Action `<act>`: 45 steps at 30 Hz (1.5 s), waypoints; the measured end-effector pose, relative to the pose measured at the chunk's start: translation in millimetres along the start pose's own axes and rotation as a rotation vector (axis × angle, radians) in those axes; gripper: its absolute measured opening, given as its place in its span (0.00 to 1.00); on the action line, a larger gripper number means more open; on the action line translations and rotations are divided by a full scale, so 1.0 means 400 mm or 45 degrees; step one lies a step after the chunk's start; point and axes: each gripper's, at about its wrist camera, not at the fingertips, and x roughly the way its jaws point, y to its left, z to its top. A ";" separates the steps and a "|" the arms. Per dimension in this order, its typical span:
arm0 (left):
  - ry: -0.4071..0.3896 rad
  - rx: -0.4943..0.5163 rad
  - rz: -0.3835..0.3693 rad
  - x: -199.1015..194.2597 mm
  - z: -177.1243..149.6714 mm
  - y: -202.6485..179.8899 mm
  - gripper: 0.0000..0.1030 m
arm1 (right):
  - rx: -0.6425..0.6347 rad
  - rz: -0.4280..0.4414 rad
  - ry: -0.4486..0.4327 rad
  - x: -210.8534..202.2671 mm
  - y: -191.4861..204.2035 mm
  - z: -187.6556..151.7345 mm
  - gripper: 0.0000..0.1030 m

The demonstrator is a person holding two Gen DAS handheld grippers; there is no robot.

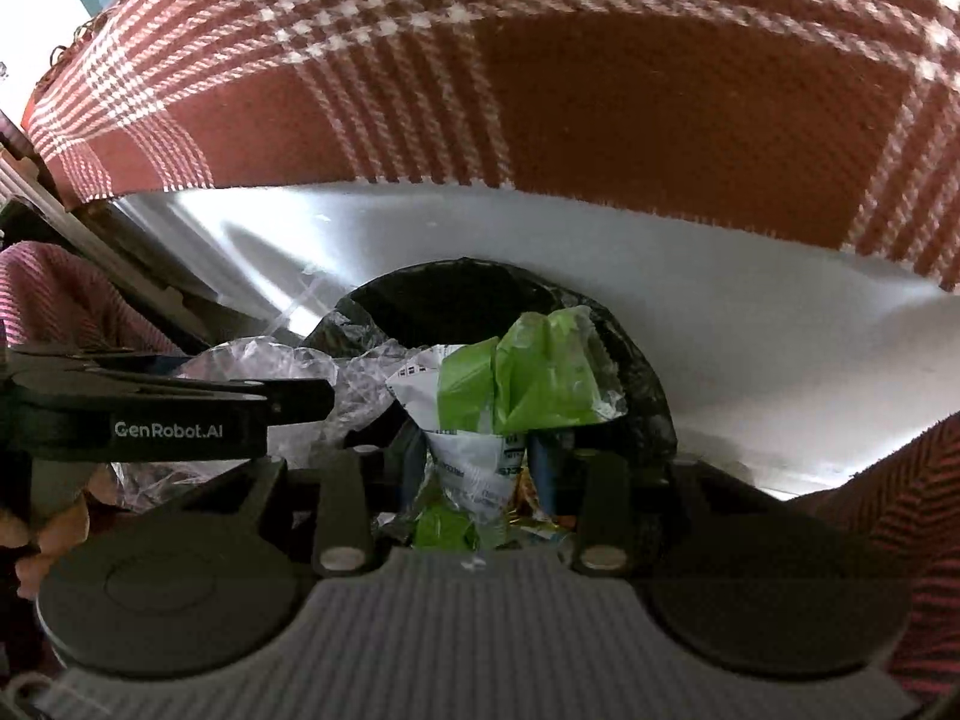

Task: Collect trash

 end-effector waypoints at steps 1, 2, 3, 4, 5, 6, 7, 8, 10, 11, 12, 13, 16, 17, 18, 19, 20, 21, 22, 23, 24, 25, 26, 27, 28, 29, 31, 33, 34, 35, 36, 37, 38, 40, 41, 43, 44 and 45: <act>0.002 -0.001 0.001 -0.002 -0.001 -0.002 0.71 | 0.000 0.001 0.000 0.000 0.001 0.001 0.45; 0.004 -0.002 0.000 -0.002 -0.001 -0.002 0.71 | 0.000 0.001 -0.001 0.000 0.000 0.000 0.46; 0.005 -0.002 -0.001 0.000 0.000 -0.002 0.72 | 0.001 0.001 -0.002 0.000 0.000 -0.001 0.51; 0.007 -0.003 -0.001 -0.002 -0.001 -0.003 0.73 | 0.001 0.002 -0.003 -0.002 0.001 -0.001 0.56; 0.007 -0.005 -0.002 -0.002 -0.001 -0.003 0.73 | 0.000 0.006 -0.004 -0.003 -0.001 0.000 0.58; 0.010 -0.007 -0.003 -0.001 0.000 -0.002 0.74 | 0.000 0.008 -0.005 -0.003 -0.001 0.000 0.58; 0.012 -0.009 -0.004 -0.003 0.001 0.000 0.74 | -0.002 0.009 -0.005 -0.003 0.001 0.000 0.60; 0.012 -0.011 -0.004 -0.004 0.000 0.000 0.74 | -0.003 0.009 -0.006 -0.003 0.000 -0.001 0.60; 0.016 -0.015 -0.006 -0.001 0.001 -0.001 0.75 | -0.003 0.010 -0.005 -0.003 0.001 -0.001 0.61; 0.017 -0.016 -0.008 -0.001 0.001 0.000 0.75 | -0.003 0.010 -0.005 -0.003 0.001 -0.001 0.61; 0.016 -0.016 -0.008 0.000 0.002 -0.001 0.76 | -0.002 0.010 -0.004 -0.003 0.001 -0.001 0.61; 0.015 -0.016 -0.008 0.001 0.003 -0.001 0.77 | 0.000 0.010 -0.004 -0.002 0.002 0.000 0.62; 0.017 -0.019 -0.012 0.001 0.002 -0.001 0.78 | -0.001 0.011 -0.004 -0.002 -0.001 -0.001 0.62; 0.019 -0.020 -0.015 0.002 0.002 0.000 0.79 | 0.000 0.011 -0.004 -0.002 -0.001 -0.001 0.63; 0.020 -0.021 -0.017 0.003 0.003 -0.001 0.79 | -0.001 0.012 -0.003 -0.002 -0.001 0.000 0.63; 0.022 -0.020 -0.017 0.003 0.003 0.000 0.79 | -0.001 0.011 -0.003 -0.002 -0.001 0.000 0.63; 0.025 -0.021 -0.017 0.004 0.005 0.000 0.80 | -0.001 0.011 -0.003 -0.002 0.000 -0.001 0.64; 0.027 -0.023 -0.019 0.004 0.005 0.002 0.80 | -0.001 0.012 -0.003 -0.002 -0.001 -0.001 0.64; 0.029 -0.025 -0.020 0.004 0.006 0.002 0.80 | 0.000 0.012 -0.003 -0.002 -0.002 -0.001 0.64; 0.031 -0.028 -0.022 0.004 0.007 0.002 0.81 | 0.001 0.012 -0.003 -0.002 -0.001 -0.001 0.65; 0.031 -0.032 -0.028 0.004 0.008 0.003 0.81 | 0.001 0.012 -0.002 -0.002 -0.003 -0.001 0.65; 0.030 -0.034 -0.031 0.004 0.009 0.004 0.81 | 0.001 0.013 -0.003 -0.002 -0.002 -0.001 0.66; 0.029 -0.037 -0.034 0.003 0.009 0.005 0.82 | 0.001 0.011 -0.003 -0.002 -0.002 -0.001 0.67; 0.030 -0.039 -0.038 0.003 0.011 0.005 0.82 | 0.001 0.012 -0.002 -0.002 -0.002 -0.001 0.68; 0.033 -0.041 -0.039 0.003 0.011 0.006 0.82 | 0.001 0.012 -0.002 -0.002 -0.002 -0.001 0.69; 0.037 -0.045 -0.040 0.004 0.011 0.006 0.83 | 0.004 0.010 -0.002 -0.002 -0.004 -0.001 0.69; 0.041 -0.054 -0.045 0.004 0.011 0.008 0.83 | 0.012 0.011 -0.003 -0.003 -0.008 0.000 0.71; 0.040 -0.061 -0.047 0.004 0.011 0.008 0.84 | 0.018 0.009 -0.006 -0.003 -0.009 0.000 0.72; 0.038 -0.063 -0.049 0.005 0.010 0.009 0.84 | 0.020 0.008 -0.007 -0.004 -0.010 0.000 0.72; 0.034 -0.066 -0.050 0.004 0.011 0.009 0.84 | 0.019 0.007 -0.010 -0.005 -0.009 0.000 0.73; 0.030 -0.070 -0.053 0.003 0.011 0.009 0.84 | 0.017 0.006 -0.014 -0.007 -0.008 0.000 0.74; 0.027 -0.074 -0.055 0.002 0.012 0.009 0.86 | 0.015 0.004 -0.018 -0.009 -0.006 0.000 0.76; 0.025 -0.076 -0.059 0.001 0.011 0.010 0.87 | 0.012 0.001 -0.022 -0.011 -0.004 0.000 0.76; 0.018 -0.077 -0.067 -0.002 0.012 0.011 0.89 | 0.006 -0.004 -0.030 -0.015 0.000 0.001 0.78; 0.015 -0.076 -0.067 -0.003 0.013 0.011 0.91 | 0.004 -0.006 -0.033 -0.017 0.001 0.001 0.79; 0.011 -0.067 -0.061 -0.006 0.014 0.009 0.95 | 0.003 -0.007 -0.037 -0.020 0.002 0.001 0.80; 0.009 -0.060 -0.056 -0.007 0.015 0.006 0.95 | 0.003 -0.008 -0.038 -0.022 0.002 0.000 0.81; 0.008 -0.056 -0.052 -0.008 0.015 0.002 0.95 | 0.005 -0.010 -0.039 -0.022 0.002 0.000 0.81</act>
